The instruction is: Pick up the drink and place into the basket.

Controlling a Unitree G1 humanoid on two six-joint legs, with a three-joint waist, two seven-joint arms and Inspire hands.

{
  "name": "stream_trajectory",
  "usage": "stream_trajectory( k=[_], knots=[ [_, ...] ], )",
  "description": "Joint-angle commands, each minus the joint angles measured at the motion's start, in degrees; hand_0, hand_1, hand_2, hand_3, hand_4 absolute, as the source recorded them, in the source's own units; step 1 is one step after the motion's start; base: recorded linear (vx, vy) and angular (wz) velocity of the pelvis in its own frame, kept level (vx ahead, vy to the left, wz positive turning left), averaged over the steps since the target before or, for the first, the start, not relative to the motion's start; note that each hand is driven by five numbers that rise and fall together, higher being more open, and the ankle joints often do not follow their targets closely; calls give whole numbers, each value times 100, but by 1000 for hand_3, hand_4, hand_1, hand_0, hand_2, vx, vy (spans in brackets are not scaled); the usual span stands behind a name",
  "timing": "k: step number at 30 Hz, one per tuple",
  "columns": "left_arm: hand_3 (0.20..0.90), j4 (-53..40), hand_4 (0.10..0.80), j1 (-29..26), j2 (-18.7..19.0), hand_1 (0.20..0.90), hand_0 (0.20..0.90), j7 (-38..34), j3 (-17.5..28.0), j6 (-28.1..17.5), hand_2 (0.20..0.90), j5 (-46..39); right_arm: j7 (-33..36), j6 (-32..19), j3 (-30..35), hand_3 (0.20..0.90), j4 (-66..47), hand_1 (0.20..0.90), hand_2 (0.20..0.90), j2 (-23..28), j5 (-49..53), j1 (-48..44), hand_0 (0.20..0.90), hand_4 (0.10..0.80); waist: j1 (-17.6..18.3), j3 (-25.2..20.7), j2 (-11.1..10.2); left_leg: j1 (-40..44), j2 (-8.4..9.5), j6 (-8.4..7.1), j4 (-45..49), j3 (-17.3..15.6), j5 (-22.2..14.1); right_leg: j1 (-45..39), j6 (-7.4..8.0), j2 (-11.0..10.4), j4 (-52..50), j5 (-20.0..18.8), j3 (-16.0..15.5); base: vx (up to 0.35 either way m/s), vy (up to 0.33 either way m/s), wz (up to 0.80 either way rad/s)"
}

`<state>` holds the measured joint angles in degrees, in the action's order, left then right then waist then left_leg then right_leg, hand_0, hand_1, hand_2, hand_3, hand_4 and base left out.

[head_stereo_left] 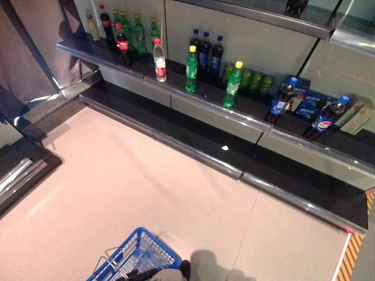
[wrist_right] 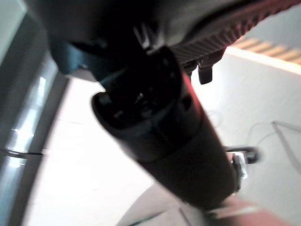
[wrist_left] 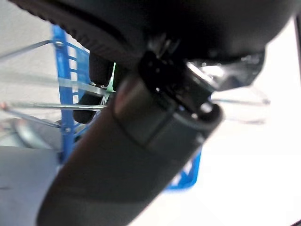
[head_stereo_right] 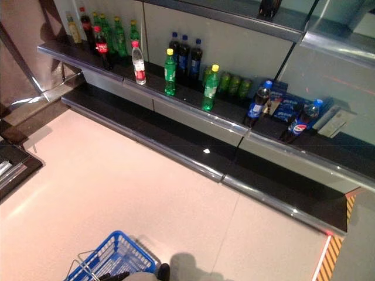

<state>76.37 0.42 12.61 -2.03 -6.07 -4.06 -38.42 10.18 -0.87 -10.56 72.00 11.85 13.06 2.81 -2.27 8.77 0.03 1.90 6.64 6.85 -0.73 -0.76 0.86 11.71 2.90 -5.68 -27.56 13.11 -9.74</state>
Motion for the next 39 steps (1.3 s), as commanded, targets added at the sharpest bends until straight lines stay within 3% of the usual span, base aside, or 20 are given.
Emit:
stream_trajectory(
  k=[1, 3, 4, 5, 7, 9, 12, 13, 14, 16, 18, 20, 22, 23, 24, 26, 28, 29, 31, 39],
  knots=[
    [200, -379, 100, 12, -107, 300, 300, 178, 50, -371, 300, 277, -98, -344, 46, 900, 52, 900, 900, -190, 337, -158, 900, 800, 202, 63, -82, 38, -195, -372, 197, -37, -53, -96, 277, -148, 1924, -2160, -93, 122, -59, -1],
    [200, -350, 100, 29, -120, 300, 300, 189, 55, -389, 300, 311, -104, -370, 75, 900, 66, 900, 900, -192, 333, -143, 900, 800, 247, 70, -98, 106, -174, -376, 180, -18, -107, -58, 305, -157, 2099, -2264, -69, 319, -165, 30],
    [200, -226, 100, 68, -179, 300, 300, 253, 55, -427, 300, 391, -85, -432, 182, 900, 121, 900, 900, -218, 308, -116, 900, 800, 428, 70, -150, 438, -150, -387, 146, 148, -422, 90, 461, -329, 2917, -2870, 45, 661, -361, 65],
    [200, -199, 100, 94, -200, 300, 300, 275, 56, -451, 300, 396, -53, -417, 214, 900, 139, 900, 900, -234, 284, -121, 900, 800, 472, 58, -147, 571, -188, -397, 143, 200, -540, 133, 487, -369, 2995, -2969, 98, 719, -407, 59],
    [200, -163, 100, 143, -232, 300, 300, 270, 45, -477, 300, 392, -18, -408, 278, 900, 225, 900, 900, -245, 163, -145, 900, 800, 505, -9, -156, 706, -279, -399, 237, 282, -708, 91, 384, -316, 2767, -2790, 233, 413, -264, 30],
    [200, -108, 100, 174, -323, 300, 300, 199, 86, -488, 300, 442, -79, -321, 281, 900, 287, 900, 900, -189, 33, -184, 900, 800, 518, -140, -202, 798, -434, -523, 548, 367, -778, -78, 237, -203, 2520, -2630, 317, 420, -300, -10],
    [200, -108, 100, 194, -336, 300, 300, 225, 136, -446, 300, 544, -136, -176, 120, 900, 253, 900, 900, -108, -384, -217, 900, 800, 528, -235, -261, 789, -662, -674, 1127, 343, -610, -132, 42, -65, 2303, -2359, 254, 355, -280, -9],
    [200, -114, 100, 191, -333, 300, 300, 245, 138, -427, 300, 536, -175, -69, -1, 900, 205, 900, 900, -57, -476, -226, 900, 800, 498, -257, -294, 660, -753, -773, 1557, 355, -287, -231, -62, 24, 2306, -2269, 203, 323, -343, -16],
    [200, -126, 100, 185, -373, 300, 300, 234, 120, -443, 300, 499, -197, 32, -98, 900, 156, 900, 900, -21, -464, -225, 900, 800, 414, -237, -407, 272, -711, -791, 2304, 379, -24, -438, -157, 56, 2393, -2198, 218, 299, -336, -20],
    [200, -121, 100, 186, -438, 300, 300, 271, 77, -512, 300, 462, -245, 105, -162, 900, 155, 900, 900, 3, -451, -212, 900, 800, 332, -187, -515, -323, -577, -741, 3231, 333, 161, -615, -285, 87, 2385, -2063, 274, 302, -306, -37],
    [200, -191, 100, 161, -500, 300, 300, 235, 30, -582, 300, 368, -308, 231, -185, 900, 151, 900, 900, 6, -516, -197, 900, 800, 223, -102, -563, -937, -493, -698, 3630, 321, 285, -831, -367, 131, 2388, -1933, 380, 270, -185, -50],
    [200, -261, 100, 160, -503, 300, 300, 281, -12, -668, 300, 299, -319, 245, -236, 900, 187, 900, 900, 11, -456, -220, 900, 800, 36, 38, -507, -1284, -239, -628, 3262, 314, 219, -1034, -334, 220, 2453, -1793, 524, 256, -17, -20],
    [200, -258, 100, 165, -499, 300, 300, 300, -18, -720, 300, 188, -288, 206, -209, 900, 299, 900, 900, -23, -350, -290, 900, 800, -45, 124, -428, -1287, -396, -680, 2581, 230, 364, -1174, -308, 325, 2506, -1684, 620, 270, 70, -32],
    [200, -247, 100, 180, -484, 300, 300, 322, -18, -745, 300, 153, -281, 186, -204, 900, 364, 900, 900, -44, -325, -332, 900, 800, -56, 149, -330, -1260, -663, -756, 1706, 133, 523, -1265, -290, 436, 2553, -1596, 677, 273, 110, -30],
    [200, -246, 100, 177, -477, 300, 300, 339, -8, -737, 300, 157, -277, 173, -209, 900, 396, 900, 900, -58, -358, -356, 900, 800, -86, 184, -299, -1215, -731, -788, 1278, 131, 575, -1342, -273, 459, 2592, -1559, 712, 343, 148, -11],
    [200, -212, 100, 179, -474, 300, 300, 368, -5, -733, 300, 205, -229, 87, -235, 900, 428, 900, 900, -78, -452, -360, 900, 800, -220, 201, -189, -1307, -911, -964, 292, 315, 978, -1513, -233, 544, 2664, -1481, 820, 324, 145, -3],
    [200, -157, 100, 207, -538, 300, 300, 356, 41, -782, 300, 168, -219, 28, -225, 900, 409, 900, 900, -68, -431, -351, 900, 800, -316, 239, -171, -1445, -976, -1035, 226, 498, 1219, -1727, -230, 506, 2656, -1337, 947, 277, 193, -30],
    [200, -122, 100, 189, -571, 300, 300, 332, 135, -752, 300, 30, -249, -12, -184, 900, 413, 900, 900, -57, -363, -383, 900, 800, -312, 213, -212, -1396, -888, -950, 422, 550, 881, -1772, -163, 323, 2567, -1239, 959, 244, 251, -43],
    [200, -162, 100, 108, -521, 300, 300, 337, 158, -659, 300, 284, -208, -71, -121, 900, 393, 900, 900, -64, -324, -344, 900, 800, -222, 130, -218, -1225, -808, -883, 531, 469, 662, -1787, -95, 188, 2370, -1161, 925, 245, 237, -56],
    [200, -220, 100, 28, -328, 300, 300, 268, 86, -546, 300, 163, -169, -214, -222, 900, 264, 900, 900, -101, -910, -204, 900, 800, -122, 26, -145, -888, -734, -763, 460, 372, 492, -1671, 39, -14, 2051, -1110, 745, 84, 48, -30]
  ],
)
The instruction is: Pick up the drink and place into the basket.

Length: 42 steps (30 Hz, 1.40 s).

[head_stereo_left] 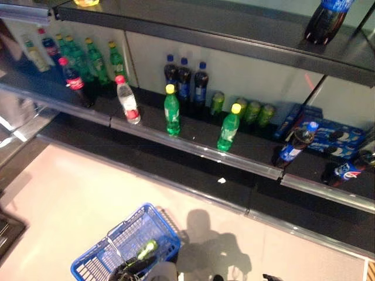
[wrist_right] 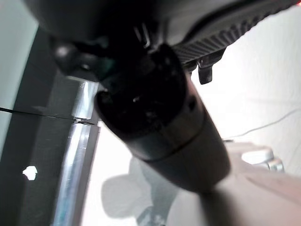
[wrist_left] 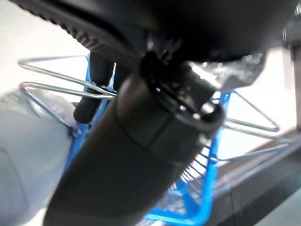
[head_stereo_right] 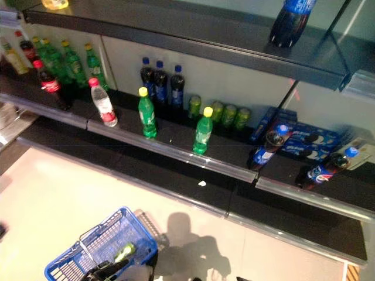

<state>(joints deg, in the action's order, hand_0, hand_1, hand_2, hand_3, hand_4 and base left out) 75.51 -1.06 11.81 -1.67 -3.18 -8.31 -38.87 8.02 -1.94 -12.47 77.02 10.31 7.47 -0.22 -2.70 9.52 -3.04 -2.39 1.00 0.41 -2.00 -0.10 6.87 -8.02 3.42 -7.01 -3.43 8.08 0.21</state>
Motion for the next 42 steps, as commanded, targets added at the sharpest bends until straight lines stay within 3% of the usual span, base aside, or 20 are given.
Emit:
stream_trajectory(
  k=[1, 4, 8, 15, 19, 25, 29, 34, 42],
  knots=[
    [200, -223, 100, 94, -44, 300, 300, 236, -196, -129, 300, 21, 101, -15, -262, 900, -339, 900, 900, 59, -558, 4, 900, 800, -143, -35, 213, -306, -172, -99, 458, 177, -205, 655, 224, -278, -306, -911, -564, -53, -86, -47],
    [200, -234, 100, -19, -28, 300, 300, 205, -179, -91, 300, 43, 151, 25, -314, 900, -303, 900, 900, 79, -188, -123, 900, 800, -164, 48, 231, -294, -322, -191, 366, 102, -187, 696, 201, -278, 17, -1044, -543, -80, -197, -75],
    [200, -246, 100, 64, -232, 300, 300, 139, -370, -124, 300, 413, 351, 10, -361, 900, -419, 900, 900, 70, -590, -87, 900, 800, -147, 2, 166, -375, -423, -283, 383, 124, -158, 555, 112, -117, 264, -1049, -420, 39, -141, 17],
    [200, -329, 100, 291, -340, 300, 300, -26, -507, -330, 300, 278, 430, -37, -880, 900, -732, 900, 900, 229, -1459, -75, 900, 800, -245, 20, 67, -350, -432, -327, 604, 985, -257, 678, -26, 93, 174, -1015, -100, 48, -53, -6],
    [200, -290, 100, 169, -284, 300, 300, -17, -600, -252, 300, 409, 493, -171, -984, 900, -761, 900, 900, 283, -1518, -148, 900, 800, -198, 61, 122, -273, -529, -374, 483, 814, -213, 784, -35, 78, 38, -960, -326, -15, 24, -8],
    [200, -342, 100, 174, -256, 300, 300, -37, -582, -197, 300, 344, 824, -368, -1224, 900, -1120, 900, 900, 408, -2342, -66, 900, 800, -151, 6, 130, -109, -492, -388, 374, 813, -257, 676, 8, 15, 137, -984, -351, 27, 39, 2],
    [200, -429, 100, 213, -195, 300, 300, -15, -581, -134, 300, 451, 970, -392, -1431, 900, -1924, 900, 900, 615, -2465, 56, 900, 800, -86, -54, 106, 16, -483, -379, 260, 796, -290, 630, 48, 9, 192, -994, -321, 0, 0, 0],
    [200, -773, 100, 450, -105, 300, 300, -81, -546, -5, 300, 402, 573, -190, -1473, 900, -4476, 900, 900, 1257, -2406, 332, 900, 800, 109, -127, 53, 197, -517, -360, 148, 656, -363, 564, 83, 31, 287, -1010, -188, 7, -12, -5],
    [200, -942, 100, 906, -161, 300, 300, -64, -363, -88, 300, 362, 553, -1892, -797, 900, -7365, 900, 900, 2225, -2411, 871, 900, 800, 402, -346, 46, 330, -622, -329, 55, 363, -411, 608, 136, 79, 340, -1028, 38, -8, -4, -21]
  ],
)
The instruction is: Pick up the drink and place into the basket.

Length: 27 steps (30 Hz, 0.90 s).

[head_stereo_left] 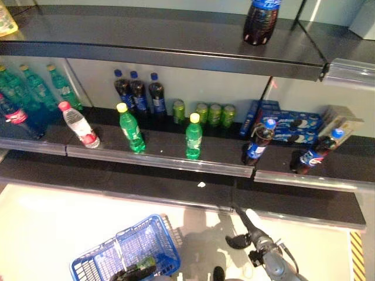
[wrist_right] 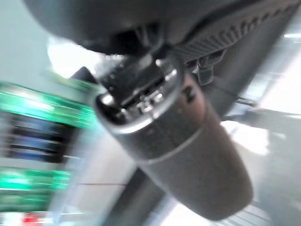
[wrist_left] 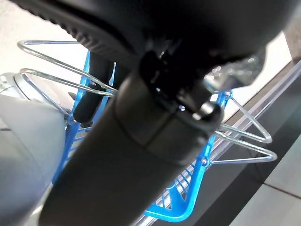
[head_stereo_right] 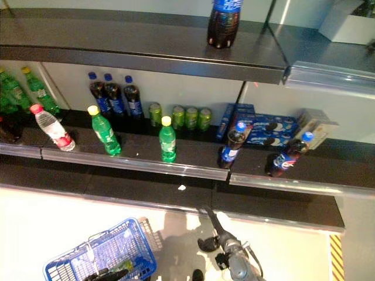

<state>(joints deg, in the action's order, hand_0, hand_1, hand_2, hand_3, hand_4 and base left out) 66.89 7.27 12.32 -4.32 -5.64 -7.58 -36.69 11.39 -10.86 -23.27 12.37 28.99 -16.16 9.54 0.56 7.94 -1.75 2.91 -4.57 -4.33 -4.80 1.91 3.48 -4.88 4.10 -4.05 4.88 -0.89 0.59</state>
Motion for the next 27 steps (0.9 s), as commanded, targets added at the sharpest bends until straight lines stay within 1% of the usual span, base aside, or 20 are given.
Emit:
stream_trajectory(
  k=[1, 2, 5, 7, 10, 13, 16, 18, 19, 22, 23, 27],
  knots=[
    [200, -79, 100, 107, -229, 300, 300, 198, -104, -176, 300, 167, 313, -1132, 349, 900, -1033, 900, 900, 393, -58, -84, 900, 800, 92, -211, -81, -183, -77, 144, 324, 140, -78, 289, 73, -213, -484, -125, 14, 1, -12, -6],
    [200, -73, 100, 162, -249, 300, 300, 200, -89, -203, 300, 168, 432, -1232, 458, 900, -1248, 900, 900, 428, -132, -69, 900, 800, 113, -243, -73, -159, -99, 142, 315, 108, -86, 281, 77, -208, -480, -113, 31, 0, 0, 0],
    [200, -78, 100, 246, -299, 300, 300, 198, -62, -241, 300, 200, 654, -1308, 687, 900, -1658, 900, 900, 488, -70, -44, 900, 800, 143, -290, -50, -111, -149, 135, 294, 47, -92, 262, 81, -210, -471, -93, 49, 7, -5, -11],
    [200, -82, 100, 310, -331, 300, 300, 185, -62, -281, 300, 202, 928, -1346, 864, 900, -1915, 900, 900, 485, -51, -17, 900, 800, 165, -313, -34, -86, -185, 130, 299, 4, -101, 254, 85, -213, -475, -82, 55, 3, -12, -20],
    [200, -83, 100, 353, -363, 300, 300, 193, -34, -297, 300, 236, 1178, -1410, 1036, 900, -2121, 900, 900, 469, -78, 9, 900, 800, 181, -329, -16, -73, -207, 127, 294, -22, -103, 249, 88, -214, -473, -73, 61, -2, -6, -10],
    [200, -87, 100, 416, -421, 300, 300, 196, -23, -321, 300, 232, 1788, -1536, 1366, 900, -2544, 900, 900, 382, 33, -25, 900, 800, 202, -339, 33, -38, -253, 120, 285, -60, -102, 249, 87, -212, -500, -46, 64, -6, -2, -7],
    [200, -14, 100, 431, -460, 300, 300, 222, -39, -379, 300, 191, 2101, -1685, 1559, 900, -2743, 900, 900, 214, 278, -130, 900, 800, 200, -345, 70, -26, -255, 115, 312, -56, -124, 250, 80, -219, -537, -20, 62, 15, 7, 0],
    [200, 16, 100, 404, -450, 300, 300, 238, -50, -349, 300, 163, 2050, -1583, 1545, 900, -2726, 900, 900, 159, 535, -223, 900, 800, 183, -346, 86, 22, -252, 106, 341, -54, -194, 202, 76, -227, -563, 55, 42, 28, 14, 0],
    [200, 15, 100, 397, -449, 300, 300, 239, -47, -349, 300, 163, 2049, -1583, 1548, 900, -2725, 900, 900, 159, 538, -232, 900, 800, 184, -339, 82, -22, -248, 107, 362, -49, -150, 241, 74, -229, -574, 10, 46, 0, 0, 0],
    [200, 61, 100, 330, -460, 300, 300, 218, -156, -339, 300, 92, 2208, -1425, 1415, 900, -2581, 900, 900, 68, 785, -496, 900, 800, 116, -273, 99, -65, -256, 97, 535, -9, -219, 229, 24, -246, -714, 124, -52, 24, 23, 1],
    [200, 54, 100, 275, -475, 300, 300, 185, -240, -322, 300, 53, 2317, -1343, 1351, 900, -2509, 900, 900, -7, 889, -688, 900, 800, 62, -190, 112, -152, -234, 102, 699, 43, -239, 290, -23, -253, -874, 167, -120, 10, 47, 3],
    [200, 5, 100, 185, -490, 300, 300, 156, -385, -294, 300, -56, 2544, -1283, 1174, 900, -2363, 900, 900, -175, 955, -1028, 900, 800, -33, 62, 172, -425, -131, 124, 1110, 159, -284, 492, -108, -287, -1261, 255, -227, -6, 69, 6]
  ],
)
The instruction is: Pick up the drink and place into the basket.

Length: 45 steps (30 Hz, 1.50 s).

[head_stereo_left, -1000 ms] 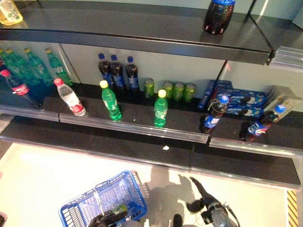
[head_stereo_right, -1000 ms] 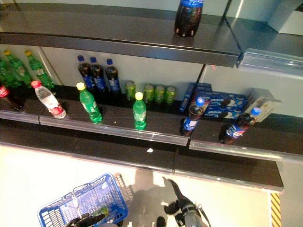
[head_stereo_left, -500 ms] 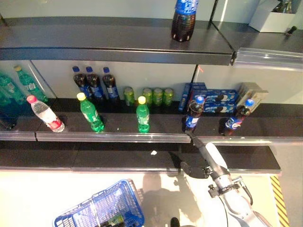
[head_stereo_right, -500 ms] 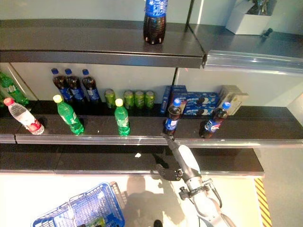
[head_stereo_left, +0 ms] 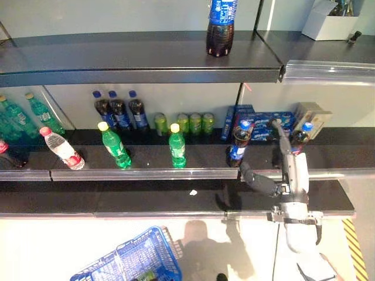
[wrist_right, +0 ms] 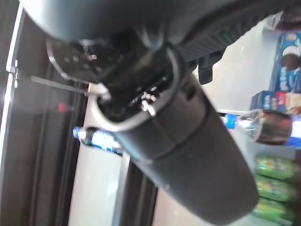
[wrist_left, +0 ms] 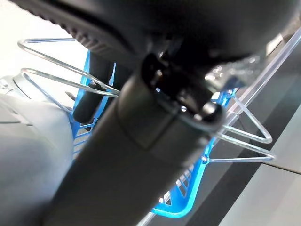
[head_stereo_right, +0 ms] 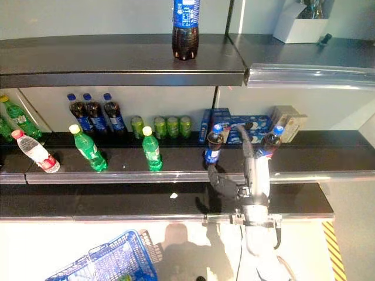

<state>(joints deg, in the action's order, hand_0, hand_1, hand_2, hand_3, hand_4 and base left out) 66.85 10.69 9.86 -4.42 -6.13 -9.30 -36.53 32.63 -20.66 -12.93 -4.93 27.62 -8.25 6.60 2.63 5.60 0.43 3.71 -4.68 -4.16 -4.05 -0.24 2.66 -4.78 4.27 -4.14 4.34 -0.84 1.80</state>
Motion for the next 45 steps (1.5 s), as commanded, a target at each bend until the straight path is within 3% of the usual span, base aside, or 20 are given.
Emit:
stream_trajectory(
  k=[1, 10, 21, 31, 37, 41, 45],
  knots=[
    [200, 4, 100, -163, -245, 300, 300, 159, -342, -114, 300, -80, 425, -300, 132, 900, -626, 900, 900, -46, 186, -750, 900, 800, -242, 308, -43, -522, -114, 109, 1056, 380, -208, 498, -127, -281, -1228, 256, -351, -11, 72, 7],
    [200, -355, 100, -542, -190, 300, 300, 148, -764, -201, 300, -398, 1314, -105, -265, 900, -298, 900, 900, -363, -289, -1583, 900, 800, -383, 1105, 71, -1523, 165, 198, 1837, 518, -229, 1457, -241, -401, -2126, 386, -382, -109, 69, 13],
    [200, -563, 100, -747, -278, 300, 300, 115, -1089, -352, 300, -626, 2975, 302, -74, 900, -32, 900, 900, -808, -500, -1902, 900, 800, -341, 1629, 181, -2109, 343, 261, 2281, 549, -237, 2005, -304, -387, -2517, 377, -274, -40, 27, 0],
    [200, -636, 100, -722, -324, 300, 300, 139, -1162, -381, 300, -647, 2982, 470, -13, 900, -130, 900, 900, -944, -276, -1952, 900, 800, -308, 1823, 261, -2247, 399, 286, 2445, 497, -207, 2123, -321, -355, -2648, 389, -200, 2, 4, -1],
    [200, -771, 100, -726, -294, 300, 300, 134, -1233, -350, 300, -644, 2331, 787, -87, 900, -74, 900, 900, -949, 0, -2125, 900, 800, -349, 1965, 280, -2362, 445, 307, 2508, 541, -182, 2229, -343, -322, -2728, 387, -195, 0, 0, 0],
    [200, -756, 100, -874, -252, 300, 300, 169, -1248, -310, 300, -675, 2016, 903, -6, 900, 114, 900, 900, -957, 628, -2608, 900, 800, -396, 2106, 263, -2511, 473, 310, 2570, 584, -162, 2367, -378, -296, -2781, 368, -207, -8, -4, 0],
    [200, -761, 100, -975, -199, 300, 300, 196, -1274, -270, 300, -737, 2190, 941, 126, 900, 281, 900, 900, -1045, 871, -3015, 900, 800, -431, 2200, 272, -2607, 504, 330, 2575, 622, -141, 2463, -393, -270, -2780, 330, -197, -27, -3, -5]
  ],
)
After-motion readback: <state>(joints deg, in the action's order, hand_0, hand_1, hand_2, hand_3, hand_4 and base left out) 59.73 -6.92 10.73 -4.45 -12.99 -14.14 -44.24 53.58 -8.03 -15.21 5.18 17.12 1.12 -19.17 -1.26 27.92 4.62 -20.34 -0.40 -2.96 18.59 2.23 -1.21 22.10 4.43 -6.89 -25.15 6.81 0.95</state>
